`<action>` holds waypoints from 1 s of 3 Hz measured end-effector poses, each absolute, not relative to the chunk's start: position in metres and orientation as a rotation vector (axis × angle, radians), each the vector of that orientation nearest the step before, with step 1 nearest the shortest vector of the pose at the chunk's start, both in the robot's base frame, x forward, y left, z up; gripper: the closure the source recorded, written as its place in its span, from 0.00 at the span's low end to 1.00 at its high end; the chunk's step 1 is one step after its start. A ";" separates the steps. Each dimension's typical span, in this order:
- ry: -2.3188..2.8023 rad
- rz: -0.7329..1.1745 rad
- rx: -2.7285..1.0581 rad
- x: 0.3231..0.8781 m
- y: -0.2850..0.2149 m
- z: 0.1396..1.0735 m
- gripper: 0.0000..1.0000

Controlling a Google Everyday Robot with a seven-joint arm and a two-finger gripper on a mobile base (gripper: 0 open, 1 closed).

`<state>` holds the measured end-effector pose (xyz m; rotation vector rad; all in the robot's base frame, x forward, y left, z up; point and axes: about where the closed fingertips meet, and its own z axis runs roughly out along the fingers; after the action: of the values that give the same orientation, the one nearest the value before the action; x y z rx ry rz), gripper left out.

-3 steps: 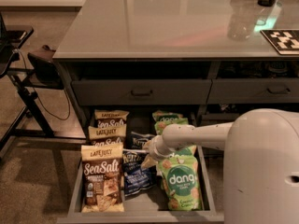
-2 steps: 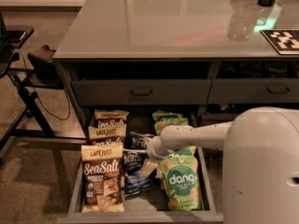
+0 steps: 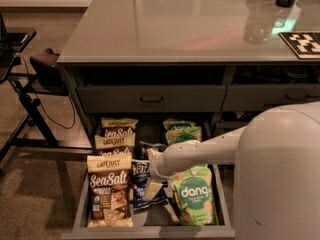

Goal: Pick blue chip bag from middle drawer and place on counter

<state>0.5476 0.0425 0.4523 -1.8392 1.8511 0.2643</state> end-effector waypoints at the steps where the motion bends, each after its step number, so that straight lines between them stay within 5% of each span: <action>1: 1.866 0.282 -1.843 0.534 0.045 0.449 0.00; 3: 1.947 0.314 -1.782 0.558 0.031 0.414 0.04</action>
Offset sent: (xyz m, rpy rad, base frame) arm 0.0089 -0.0125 -0.0355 0.0117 0.0791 -0.0637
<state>0.5576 0.0305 0.4144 -1.7817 1.9468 0.3140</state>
